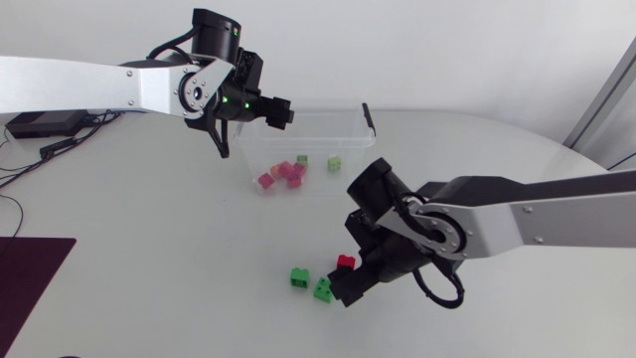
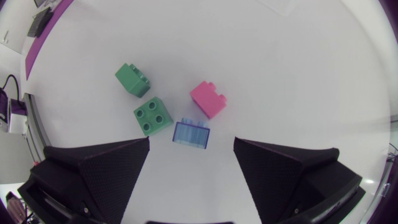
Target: Pick up the duplo bricks and place them in the container
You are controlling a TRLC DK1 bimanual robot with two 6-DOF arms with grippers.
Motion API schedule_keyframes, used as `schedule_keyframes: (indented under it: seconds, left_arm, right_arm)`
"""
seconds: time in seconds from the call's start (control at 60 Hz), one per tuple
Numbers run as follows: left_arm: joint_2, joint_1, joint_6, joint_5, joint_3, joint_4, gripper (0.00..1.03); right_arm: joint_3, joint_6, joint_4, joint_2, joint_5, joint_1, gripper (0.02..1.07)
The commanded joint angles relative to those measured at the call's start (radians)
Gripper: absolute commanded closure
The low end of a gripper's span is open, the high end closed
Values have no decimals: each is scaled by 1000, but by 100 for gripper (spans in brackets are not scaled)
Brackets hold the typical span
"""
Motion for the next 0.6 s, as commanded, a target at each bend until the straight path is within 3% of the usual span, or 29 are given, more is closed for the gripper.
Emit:
schedule_keyframes:
  seconds: [0.0, 0.067, 0.267, 0.433, 0.583]
  left_arm:
    - [-59, 14, -12, -7, 27, -28, 6]
    - [-120, 15, 30, 28, 18, -114, 6]
    - [-292, 21, 134, 105, -86, -224, 6]
    - [-504, 9, 313, 131, -290, -319, 6]
    - [-628, -17, 441, 137, -457, -405, 7]
  right_arm:
    - [40, 31, -39, 50, 7, 6, 9]
    - [86, 40, -84, 93, 15, 5, 9]
    - [163, 43, -136, 173, 56, -3, 10]
    - [222, 54, -177, 260, 98, -4, 11]
    - [227, 77, -191, 287, 115, 14, 19]
